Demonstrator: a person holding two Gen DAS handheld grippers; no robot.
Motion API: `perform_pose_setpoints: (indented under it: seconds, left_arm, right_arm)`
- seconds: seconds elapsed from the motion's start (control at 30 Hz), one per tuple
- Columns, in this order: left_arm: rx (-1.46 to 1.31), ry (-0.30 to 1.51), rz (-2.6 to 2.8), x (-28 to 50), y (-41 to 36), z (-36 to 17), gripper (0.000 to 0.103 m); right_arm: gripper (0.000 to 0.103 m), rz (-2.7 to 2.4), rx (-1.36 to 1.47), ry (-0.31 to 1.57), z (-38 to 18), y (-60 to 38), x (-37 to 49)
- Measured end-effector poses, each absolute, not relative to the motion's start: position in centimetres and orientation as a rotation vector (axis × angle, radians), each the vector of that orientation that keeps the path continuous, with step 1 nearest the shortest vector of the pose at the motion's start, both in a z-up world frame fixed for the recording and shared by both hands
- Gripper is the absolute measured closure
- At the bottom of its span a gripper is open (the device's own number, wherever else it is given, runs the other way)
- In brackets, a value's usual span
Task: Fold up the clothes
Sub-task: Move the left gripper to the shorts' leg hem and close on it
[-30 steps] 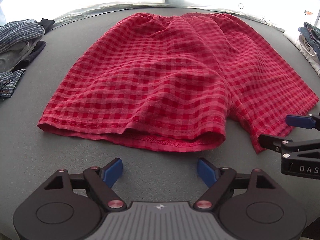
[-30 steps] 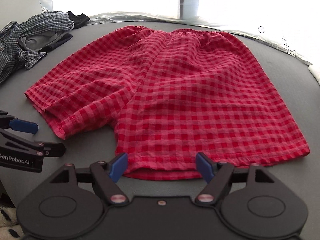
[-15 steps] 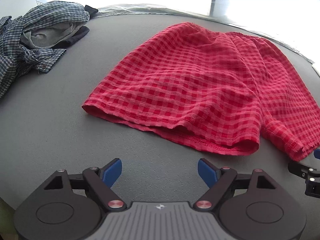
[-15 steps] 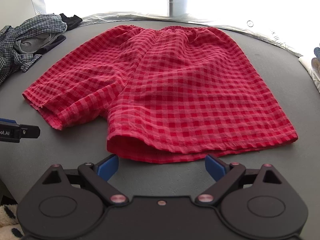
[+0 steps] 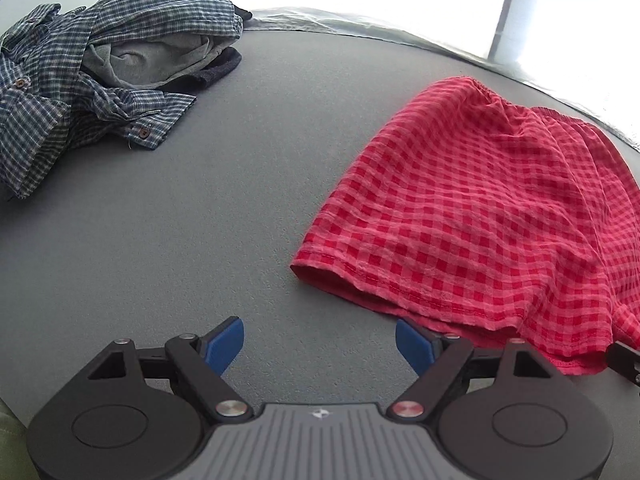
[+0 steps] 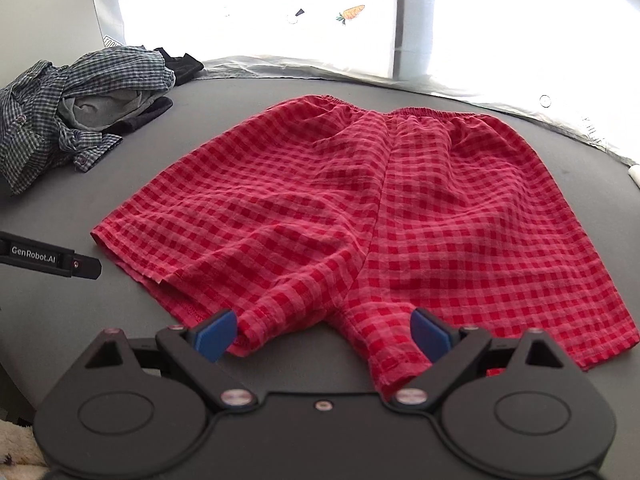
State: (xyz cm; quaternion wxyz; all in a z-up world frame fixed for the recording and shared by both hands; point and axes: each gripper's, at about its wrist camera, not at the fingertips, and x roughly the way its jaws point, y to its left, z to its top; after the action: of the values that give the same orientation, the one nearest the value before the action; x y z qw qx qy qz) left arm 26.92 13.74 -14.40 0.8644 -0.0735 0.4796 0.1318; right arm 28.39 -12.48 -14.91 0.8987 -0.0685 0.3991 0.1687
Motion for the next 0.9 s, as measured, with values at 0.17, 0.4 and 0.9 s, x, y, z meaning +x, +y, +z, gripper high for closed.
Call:
perform_pose_setpoints:
  seconds: [0.17,0.4,0.9]
  left_arm:
    - [-0.133,1.026,0.206,28.8,15.6,-15.1,0.019]
    - [-0.106,1.036,0.106,31.1,17.2,-15.8,0.019]
    - [-0.158,1.03,0.035,32.0,20.4,-16.0,0.103]
  right_arm:
    - [0.009,0.252,-0.277,0.875,-16.2,-9.5,28.4]
    - [0.007,0.077,-0.43,0.88,-17.0,-8.0,28.2]
    - [0.006,-0.23,-0.58,0.763,-16.6,-7.7,26.7]
